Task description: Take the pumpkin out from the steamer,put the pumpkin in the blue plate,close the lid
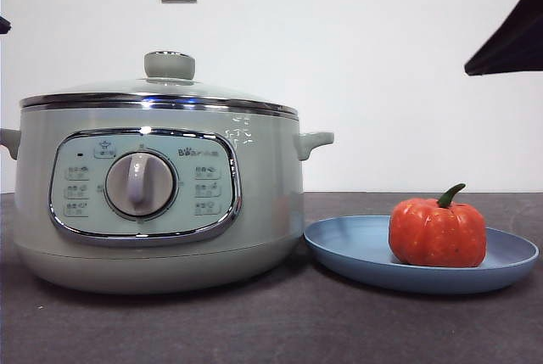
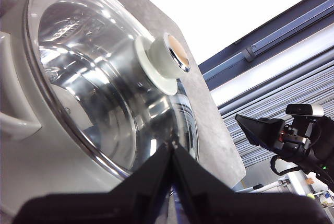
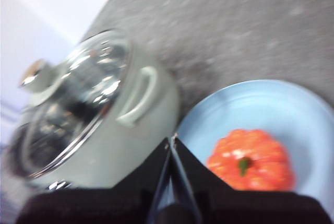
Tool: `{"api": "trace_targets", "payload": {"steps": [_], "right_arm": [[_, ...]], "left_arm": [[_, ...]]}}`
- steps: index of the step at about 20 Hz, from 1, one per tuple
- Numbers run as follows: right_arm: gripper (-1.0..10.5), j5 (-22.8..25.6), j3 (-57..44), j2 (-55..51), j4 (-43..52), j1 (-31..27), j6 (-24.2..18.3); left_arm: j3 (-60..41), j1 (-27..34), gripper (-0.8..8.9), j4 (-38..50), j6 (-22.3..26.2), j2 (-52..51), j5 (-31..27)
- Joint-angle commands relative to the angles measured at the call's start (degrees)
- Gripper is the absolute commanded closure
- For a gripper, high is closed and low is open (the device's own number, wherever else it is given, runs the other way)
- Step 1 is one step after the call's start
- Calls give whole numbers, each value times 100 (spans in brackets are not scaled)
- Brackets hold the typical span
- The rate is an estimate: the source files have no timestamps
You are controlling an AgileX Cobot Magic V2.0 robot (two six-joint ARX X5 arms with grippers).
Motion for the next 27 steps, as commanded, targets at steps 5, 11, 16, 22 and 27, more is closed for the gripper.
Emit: {"api": "trace_targets", "payload": {"steps": [5,11,16,22,27], "right_arm": [[946,789,-37,7,15,-2,-52],[946,1377,-37,7,15,-2,-52],[946,1528,-37,7,-9,-7,-52],[946,1526,-37,7,-9,-7,-52],[946,1523,-37,7,-9,-7,-52]], "left_arm": [[-44,11,817,22,11,-11,-92],[-44,-22,817,-17,11,-46,-131],[-44,-216,817,-199,142,-911,-365],[-44,-367,817,-273,2758,-2409,-1412],[-50,-407,817,-415,2955,-2970,-3536]]}}
